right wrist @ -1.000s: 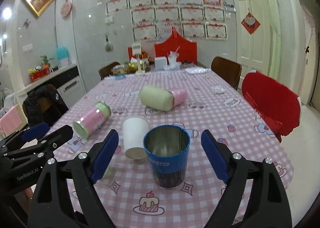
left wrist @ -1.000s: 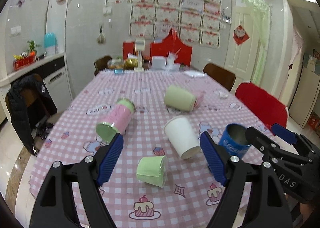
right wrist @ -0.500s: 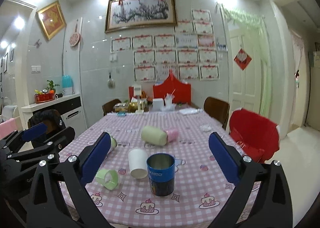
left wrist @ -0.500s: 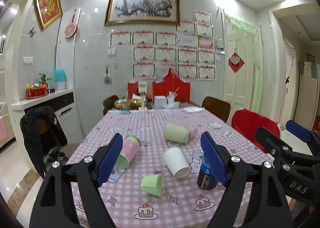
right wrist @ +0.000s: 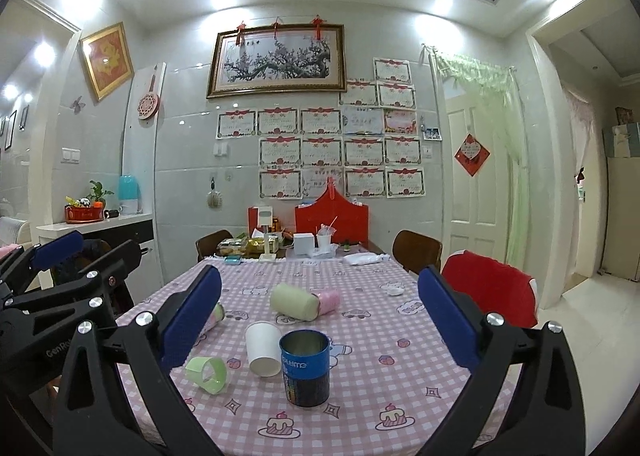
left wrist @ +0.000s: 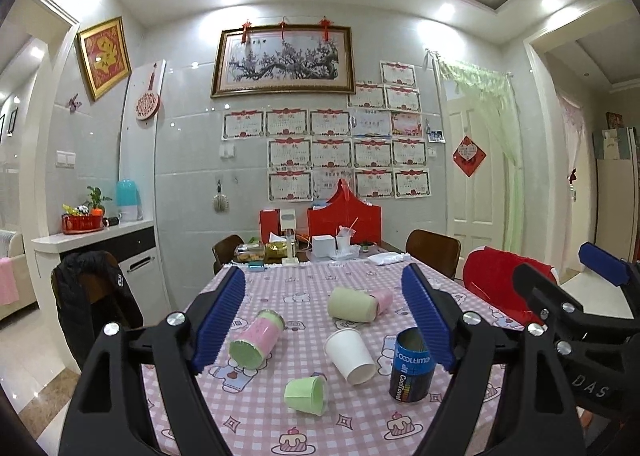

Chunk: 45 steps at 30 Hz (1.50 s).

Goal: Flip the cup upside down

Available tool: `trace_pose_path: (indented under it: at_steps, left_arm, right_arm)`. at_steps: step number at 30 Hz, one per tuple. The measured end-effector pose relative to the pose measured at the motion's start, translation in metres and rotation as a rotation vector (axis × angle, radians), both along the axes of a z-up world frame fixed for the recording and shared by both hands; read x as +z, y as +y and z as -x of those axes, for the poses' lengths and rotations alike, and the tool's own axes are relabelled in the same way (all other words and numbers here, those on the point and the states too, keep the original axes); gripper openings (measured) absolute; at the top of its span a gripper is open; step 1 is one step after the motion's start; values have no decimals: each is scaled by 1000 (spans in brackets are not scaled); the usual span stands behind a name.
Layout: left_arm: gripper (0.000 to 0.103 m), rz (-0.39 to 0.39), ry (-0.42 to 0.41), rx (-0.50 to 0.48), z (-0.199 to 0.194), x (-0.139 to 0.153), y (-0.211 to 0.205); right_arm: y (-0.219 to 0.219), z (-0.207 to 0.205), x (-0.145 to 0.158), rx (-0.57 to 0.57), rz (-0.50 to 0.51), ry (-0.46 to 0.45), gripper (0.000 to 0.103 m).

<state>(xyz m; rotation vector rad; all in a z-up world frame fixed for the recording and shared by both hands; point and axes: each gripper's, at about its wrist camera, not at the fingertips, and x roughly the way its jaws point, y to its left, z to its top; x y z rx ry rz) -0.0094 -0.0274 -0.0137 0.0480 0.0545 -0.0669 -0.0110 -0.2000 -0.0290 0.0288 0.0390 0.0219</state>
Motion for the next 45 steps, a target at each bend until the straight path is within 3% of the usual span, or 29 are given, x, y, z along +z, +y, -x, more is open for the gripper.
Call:
trace_pose_path:
  at_steps: [45]
  left_arm:
    - [80,-11,7,-8,-5,-5,-9]
  right_arm:
    - [-8,-4,-12,-12,-17,37,95]
